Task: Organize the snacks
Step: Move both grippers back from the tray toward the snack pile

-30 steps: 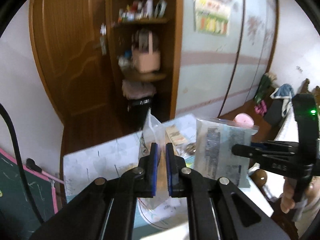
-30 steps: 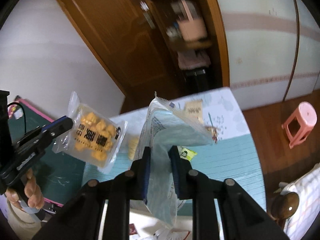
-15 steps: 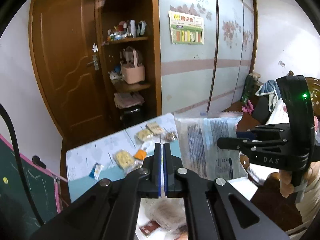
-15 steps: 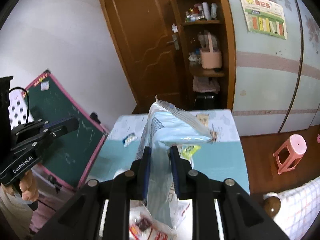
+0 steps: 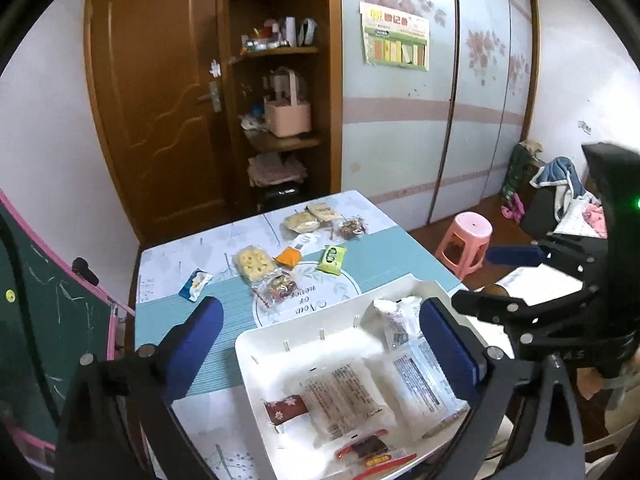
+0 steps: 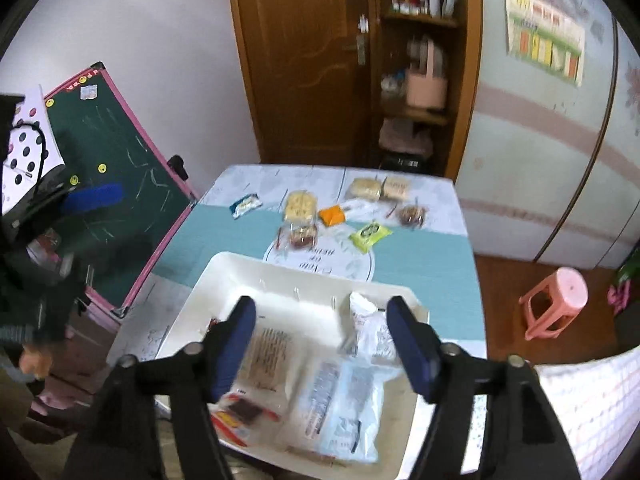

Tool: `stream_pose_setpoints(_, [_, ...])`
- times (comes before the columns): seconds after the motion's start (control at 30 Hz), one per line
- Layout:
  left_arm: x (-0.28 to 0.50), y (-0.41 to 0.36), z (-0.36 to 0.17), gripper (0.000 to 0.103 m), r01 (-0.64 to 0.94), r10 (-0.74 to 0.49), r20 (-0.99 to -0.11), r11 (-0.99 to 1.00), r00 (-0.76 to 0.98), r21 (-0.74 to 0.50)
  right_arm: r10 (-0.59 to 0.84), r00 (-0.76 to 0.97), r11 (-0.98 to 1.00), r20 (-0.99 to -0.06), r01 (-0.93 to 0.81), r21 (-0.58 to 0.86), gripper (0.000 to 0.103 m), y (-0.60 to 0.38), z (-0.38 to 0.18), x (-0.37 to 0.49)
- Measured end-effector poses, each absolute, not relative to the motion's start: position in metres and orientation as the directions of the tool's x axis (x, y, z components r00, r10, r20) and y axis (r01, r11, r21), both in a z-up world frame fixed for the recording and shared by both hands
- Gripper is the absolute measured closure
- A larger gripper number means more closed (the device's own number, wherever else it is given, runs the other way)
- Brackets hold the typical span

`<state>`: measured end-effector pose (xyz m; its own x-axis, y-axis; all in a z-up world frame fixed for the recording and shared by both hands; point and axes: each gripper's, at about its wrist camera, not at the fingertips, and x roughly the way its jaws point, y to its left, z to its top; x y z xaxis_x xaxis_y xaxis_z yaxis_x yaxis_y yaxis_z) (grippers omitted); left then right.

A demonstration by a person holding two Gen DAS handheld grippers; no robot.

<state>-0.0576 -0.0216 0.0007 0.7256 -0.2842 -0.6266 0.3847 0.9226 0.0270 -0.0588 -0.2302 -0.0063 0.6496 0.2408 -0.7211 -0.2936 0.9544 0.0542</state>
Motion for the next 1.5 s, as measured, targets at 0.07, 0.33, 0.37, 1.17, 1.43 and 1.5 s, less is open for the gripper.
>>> stream_pose_setpoints(0.07, [-0.066, -0.024, -0.009, 0.005, 0.39, -0.279, -0.625, 0.92, 0.729, 0.044, 0.232, 0.663, 0.955, -0.712, -0.293, 0.039, 0.033, -0.227, -0.009, -0.064])
stream_pose_setpoints(0.33, [-0.07, -0.027, -0.043, 0.005, 0.382, -0.28, -0.676, 0.924, 0.682, 0.003, 0.174, 0.692, 0.965, -0.701, -0.26, -0.018, 0.033, -0.218, -0.03, -0.087])
stream_pose_setpoints(0.37, [-0.069, -0.026, -0.047, 0.005, 0.38, -0.279, -0.687, 0.925, 0.671, -0.005, 0.173, 0.691, 0.966, -0.702, -0.259, -0.017, 0.033, -0.218, -0.032, -0.088])
stream_pose_setpoints(1.17, [-0.052, -0.02, -0.072, 0.005, 0.314, -0.253, -0.727, 0.948, 0.638, -0.054, 0.177, 0.622, 0.976, -0.763, -0.208, 0.057, 0.033, -0.227, -0.064, -0.068])
stream_pose_setpoints(1.43, [-0.033, -0.018, -0.07, 0.005, 0.297, -0.241, -0.726, 0.953, 0.645, -0.052, 0.173, 0.611, 0.978, -0.773, -0.198, 0.062, 0.033, -0.228, -0.069, -0.053])
stream_pose_setpoints(1.5, [-0.027, -0.017, -0.067, 0.005, 0.29, -0.235, -0.718, 0.956, 0.655, -0.047, 0.169, 0.609, 0.979, -0.775, -0.194, 0.062, 0.033, -0.229, -0.069, -0.048])
